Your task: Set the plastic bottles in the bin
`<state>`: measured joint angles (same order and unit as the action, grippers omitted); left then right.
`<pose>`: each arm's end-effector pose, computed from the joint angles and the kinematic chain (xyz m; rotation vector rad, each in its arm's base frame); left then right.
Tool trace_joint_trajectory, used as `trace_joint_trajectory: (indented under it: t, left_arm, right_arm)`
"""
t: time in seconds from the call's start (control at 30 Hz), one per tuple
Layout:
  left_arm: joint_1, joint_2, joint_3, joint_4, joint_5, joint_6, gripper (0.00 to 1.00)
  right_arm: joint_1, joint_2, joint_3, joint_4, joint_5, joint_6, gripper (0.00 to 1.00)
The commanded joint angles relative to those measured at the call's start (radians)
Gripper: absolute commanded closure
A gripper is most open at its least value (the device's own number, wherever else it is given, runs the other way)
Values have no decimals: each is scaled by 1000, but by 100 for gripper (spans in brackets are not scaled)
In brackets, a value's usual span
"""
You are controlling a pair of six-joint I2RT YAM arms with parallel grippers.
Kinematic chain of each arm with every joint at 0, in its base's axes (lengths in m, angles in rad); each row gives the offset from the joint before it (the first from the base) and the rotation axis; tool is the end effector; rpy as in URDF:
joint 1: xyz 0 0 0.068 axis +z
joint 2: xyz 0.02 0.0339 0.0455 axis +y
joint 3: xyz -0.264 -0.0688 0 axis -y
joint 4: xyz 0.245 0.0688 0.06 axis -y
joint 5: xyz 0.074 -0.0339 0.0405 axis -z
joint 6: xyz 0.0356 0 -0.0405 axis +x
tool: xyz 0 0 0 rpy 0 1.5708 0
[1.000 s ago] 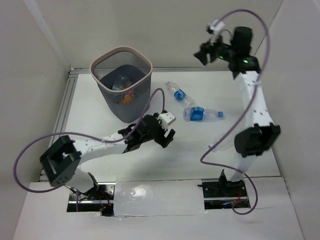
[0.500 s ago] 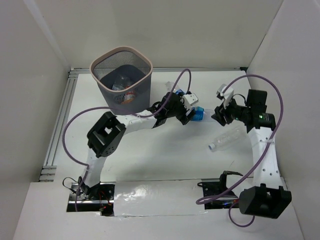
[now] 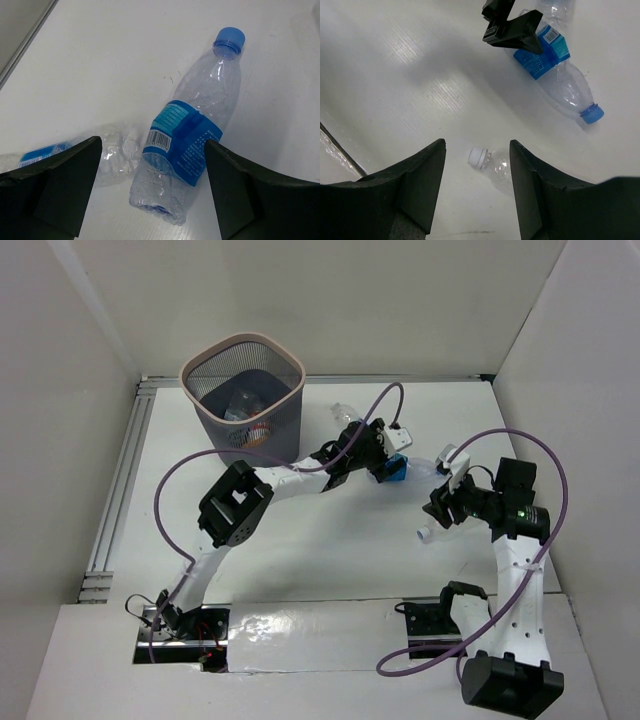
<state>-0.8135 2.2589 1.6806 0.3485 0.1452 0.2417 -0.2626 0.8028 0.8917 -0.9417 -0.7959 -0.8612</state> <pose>0.3617 -0.3901 0.2089 1.0113 1.5261 -0.5363 0.1422 -0.0119 0.3104 -0.9435 1.9249 0.3299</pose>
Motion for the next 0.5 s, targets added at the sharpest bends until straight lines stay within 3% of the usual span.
trace_joint_trajectory:
  t: [0.0, 0.47]
  left_arm:
    - [-6, 37, 33, 64, 20, 50, 4]
    - [-33, 48, -45, 64, 42, 1, 10]
  right_arm:
    - [-7, -8, -2, -14, -16, 8, 39]
    - [-16, 33, -2, 55, -25, 57, 39]
